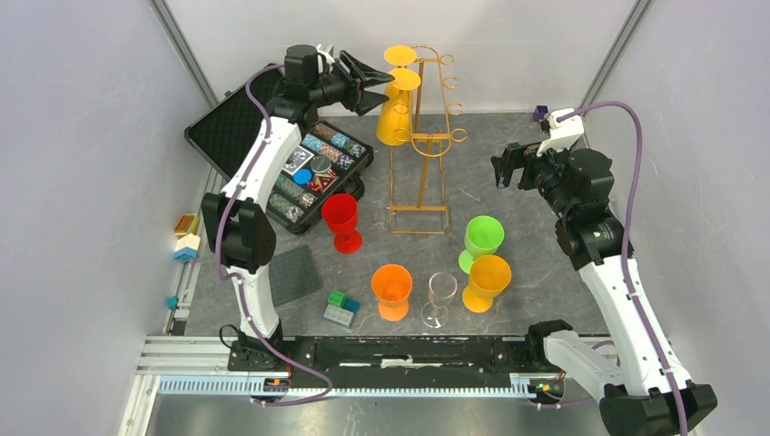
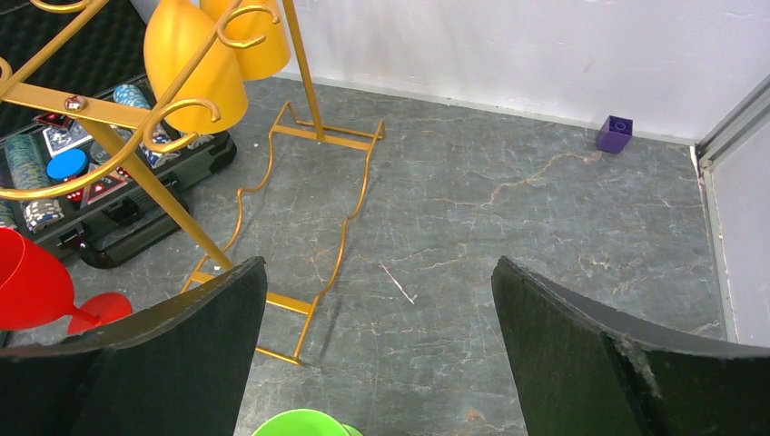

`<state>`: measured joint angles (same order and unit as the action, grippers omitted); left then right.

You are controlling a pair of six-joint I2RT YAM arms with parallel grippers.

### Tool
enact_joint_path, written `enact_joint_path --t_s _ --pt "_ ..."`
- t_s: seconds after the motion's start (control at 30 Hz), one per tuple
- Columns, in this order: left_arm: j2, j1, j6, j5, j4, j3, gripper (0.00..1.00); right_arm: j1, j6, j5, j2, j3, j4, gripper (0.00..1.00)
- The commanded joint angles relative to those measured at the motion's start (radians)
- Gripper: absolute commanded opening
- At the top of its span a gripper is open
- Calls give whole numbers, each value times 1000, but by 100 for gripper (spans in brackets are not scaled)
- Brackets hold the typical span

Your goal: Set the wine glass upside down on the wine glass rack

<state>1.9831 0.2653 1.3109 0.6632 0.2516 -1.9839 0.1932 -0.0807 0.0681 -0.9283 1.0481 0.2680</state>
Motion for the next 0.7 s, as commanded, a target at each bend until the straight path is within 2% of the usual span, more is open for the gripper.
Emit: enact_joint_path --t_s 0.0,0.13,0.4,0.67 --pt "-116 -7 -94 -7 24 19 63 -5 8 -5 20 3 -18 98" --pt "-163 -19 -139 -18 60 51 63 -5 8 -2 21 3 -15 98" --pt "-287 -38 -337 -68 272 108 64 -5 2 5 20 0 -16 98" --pt "-461 -38 -510 -120 462 312 65 -5 -18 22 20 -7 -25 98"
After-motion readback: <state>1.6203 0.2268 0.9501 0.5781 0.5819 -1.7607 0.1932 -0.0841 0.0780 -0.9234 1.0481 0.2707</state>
